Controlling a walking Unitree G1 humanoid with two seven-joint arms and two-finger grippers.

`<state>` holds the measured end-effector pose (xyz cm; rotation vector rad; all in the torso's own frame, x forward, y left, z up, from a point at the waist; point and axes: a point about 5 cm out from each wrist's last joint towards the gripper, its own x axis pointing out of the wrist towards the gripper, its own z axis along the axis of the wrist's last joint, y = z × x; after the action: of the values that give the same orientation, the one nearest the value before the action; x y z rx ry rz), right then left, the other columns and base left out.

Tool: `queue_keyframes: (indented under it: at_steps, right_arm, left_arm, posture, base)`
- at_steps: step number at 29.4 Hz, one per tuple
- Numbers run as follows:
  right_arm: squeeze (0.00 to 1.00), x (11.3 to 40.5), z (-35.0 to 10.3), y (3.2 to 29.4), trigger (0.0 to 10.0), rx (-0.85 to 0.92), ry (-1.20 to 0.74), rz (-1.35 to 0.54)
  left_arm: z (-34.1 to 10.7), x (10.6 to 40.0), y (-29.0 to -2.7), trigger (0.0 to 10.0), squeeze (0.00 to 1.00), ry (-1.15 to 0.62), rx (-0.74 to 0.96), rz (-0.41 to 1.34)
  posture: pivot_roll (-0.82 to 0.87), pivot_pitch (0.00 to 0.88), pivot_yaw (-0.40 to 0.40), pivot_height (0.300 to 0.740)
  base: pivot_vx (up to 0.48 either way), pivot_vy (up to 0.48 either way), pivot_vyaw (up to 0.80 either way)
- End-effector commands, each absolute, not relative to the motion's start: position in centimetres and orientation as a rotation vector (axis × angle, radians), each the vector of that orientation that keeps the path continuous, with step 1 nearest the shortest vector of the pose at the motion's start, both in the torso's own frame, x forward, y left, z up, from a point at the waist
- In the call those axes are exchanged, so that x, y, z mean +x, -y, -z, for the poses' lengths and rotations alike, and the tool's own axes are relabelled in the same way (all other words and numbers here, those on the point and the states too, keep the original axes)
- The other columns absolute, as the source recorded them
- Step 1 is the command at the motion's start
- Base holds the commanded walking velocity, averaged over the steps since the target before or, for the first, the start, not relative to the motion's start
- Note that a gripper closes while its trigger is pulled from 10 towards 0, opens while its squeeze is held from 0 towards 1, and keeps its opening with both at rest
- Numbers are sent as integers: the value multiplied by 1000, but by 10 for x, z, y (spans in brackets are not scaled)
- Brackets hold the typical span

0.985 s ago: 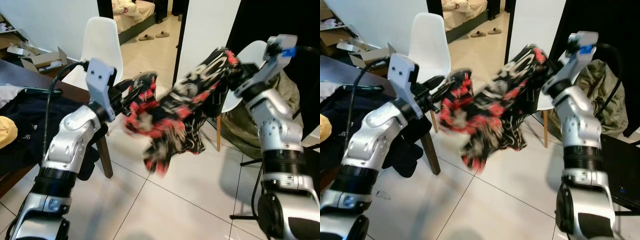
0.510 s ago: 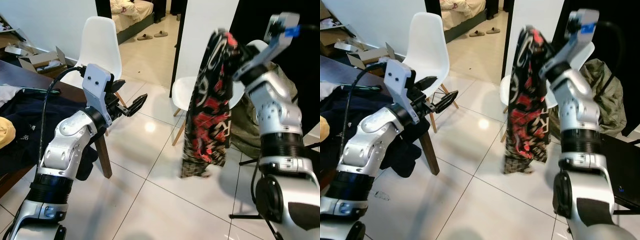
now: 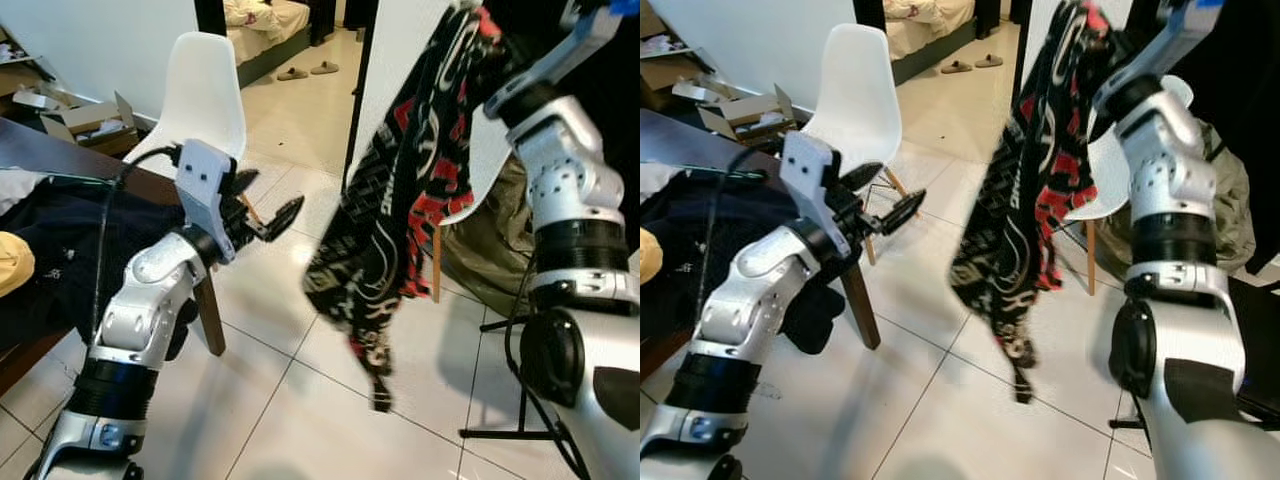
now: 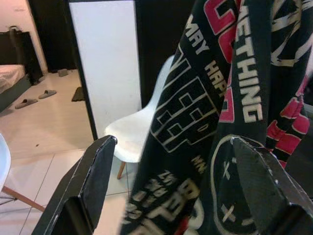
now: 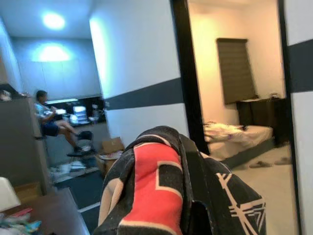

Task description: Hang hanger

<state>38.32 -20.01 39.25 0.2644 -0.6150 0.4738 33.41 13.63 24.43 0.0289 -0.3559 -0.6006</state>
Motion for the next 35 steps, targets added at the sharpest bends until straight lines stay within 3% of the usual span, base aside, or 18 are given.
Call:
queue_keyframes:
  at_steps: [1,3,4,9,14,22,29,35]
  right_arm:
    - [0,374,-416,208,0,280,712,-465]
    - [0,374,-416,208,0,280,712,-465]
    - [0,367,-437,214,0,334,783,-485]
    - [0,354,-460,213,0,385,870,-575]
    - [0,340,-472,183,0,374,925,-791]
    - [0,328,-480,158,0,369,955,-943]
    - [0,313,-485,136,0,380,973,-1106]
    - [0,302,-487,134,0,367,992,-1164]
  left_arm:
    - [-240,331,-131,10000,784,349,11,629]
    - [-240,331,-131,10000,784,349,11,629]
    - [-238,326,-123,10000,0,363,-52,676]
    - [-234,318,-114,10000,0,377,-99,740]
    - [-218,318,-100,10000,0,340,-51,764]
    - [-216,323,-83,10000,0,354,-31,753]
    - [-241,326,-70,10000,0,452,-56,769]
    - [-251,320,-71,10000,0,487,-84,813]
  posture:
    - [-15,58,-58,740]
    - [-15,58,-58,740]
    - [-13,62,-61,740]
    - [-13,66,-60,740]
    - [-18,69,-61,740]
    - [-23,67,-61,740]
    - [-31,65,-62,740]
    - [-38,65,-58,740]
  base:
    - [0,0,0]
    - [0,0,0]
    - [0,0,0]
    - [0,0,0]
    - [0,0,0]
    - [0,0,0]
    - [0,0,0]
    - [0,0,0]
